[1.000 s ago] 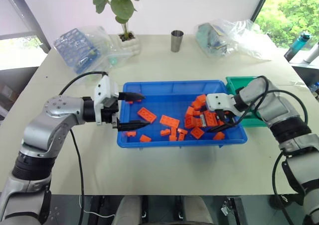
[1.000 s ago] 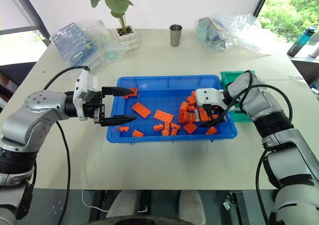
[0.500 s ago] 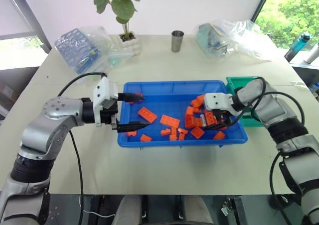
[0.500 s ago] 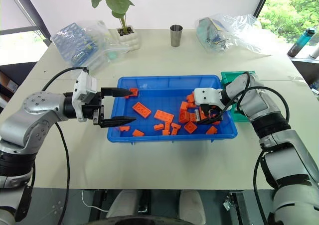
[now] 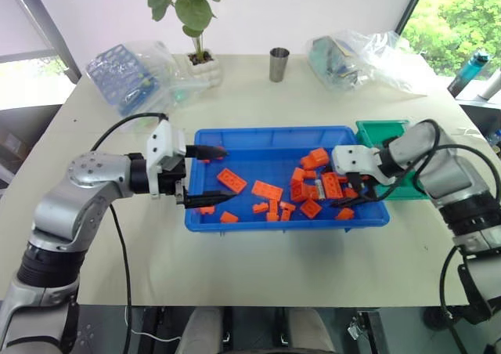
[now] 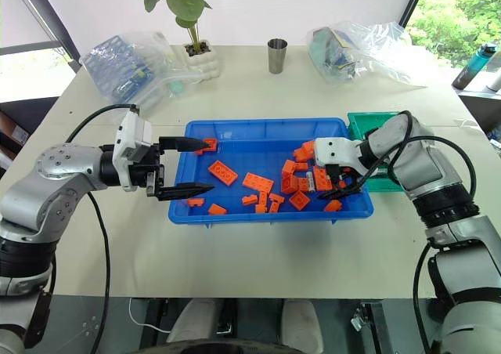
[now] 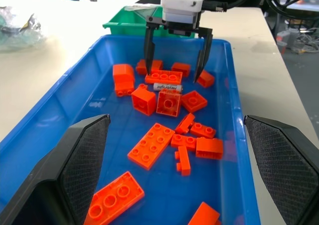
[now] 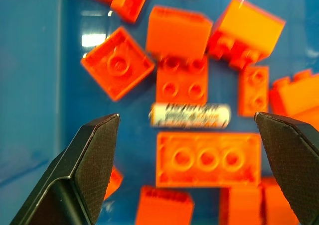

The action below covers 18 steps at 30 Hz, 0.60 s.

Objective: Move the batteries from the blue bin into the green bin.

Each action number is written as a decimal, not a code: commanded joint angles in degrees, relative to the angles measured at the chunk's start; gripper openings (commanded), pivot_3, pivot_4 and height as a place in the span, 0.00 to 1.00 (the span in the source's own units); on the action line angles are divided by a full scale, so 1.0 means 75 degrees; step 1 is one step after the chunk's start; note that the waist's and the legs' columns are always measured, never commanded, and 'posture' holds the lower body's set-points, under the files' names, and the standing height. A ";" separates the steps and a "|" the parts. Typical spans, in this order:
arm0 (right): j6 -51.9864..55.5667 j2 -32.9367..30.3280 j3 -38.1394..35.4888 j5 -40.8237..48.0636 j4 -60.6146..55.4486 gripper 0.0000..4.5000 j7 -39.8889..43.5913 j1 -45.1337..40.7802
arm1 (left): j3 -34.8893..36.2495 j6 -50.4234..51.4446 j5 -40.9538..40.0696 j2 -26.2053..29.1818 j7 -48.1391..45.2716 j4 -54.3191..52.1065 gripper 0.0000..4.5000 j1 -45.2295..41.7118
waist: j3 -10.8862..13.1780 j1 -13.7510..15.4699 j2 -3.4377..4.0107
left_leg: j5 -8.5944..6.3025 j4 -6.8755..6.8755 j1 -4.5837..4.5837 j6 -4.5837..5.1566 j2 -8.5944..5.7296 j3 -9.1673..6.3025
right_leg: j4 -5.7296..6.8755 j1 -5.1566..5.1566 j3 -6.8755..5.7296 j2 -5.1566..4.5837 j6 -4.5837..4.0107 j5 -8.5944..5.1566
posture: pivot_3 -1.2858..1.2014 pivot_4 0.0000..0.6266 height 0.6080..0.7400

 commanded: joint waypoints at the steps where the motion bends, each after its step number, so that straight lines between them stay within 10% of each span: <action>1: 0.0186 0.0022 -0.0269 0.0209 -0.0145 0.99 -0.0062 -0.0058 | 0.0106 0.0022 -0.0095 -0.0004 0.0048 -0.0098 1.00 -0.0320 | 0.0000 -0.0001 0.0000 | 0.0000 0.0000 0.0000 0.0000 0.0000 0.0000 | 0.0000 0.0000 0.0000 0.0000 0.0000 0.0000 | 0.52 0.24 0.82; 18: -0.0498 0.0719 0.0288 -0.0378 0.1942 0.99 -0.0111 -0.0845 | 0.0170 0.0486 -0.0315 0.0087 0.0276 -0.0511 1.00 -0.0387 | 0.0001 -0.0005 -0.0001 | 0.0000 0.0001 0.0000 0.0000 -0.0001 0.0000 | 0.0000 0.0002 -0.0001 0.0002 0.0000 0.0000 | 0.52 0.24 0.82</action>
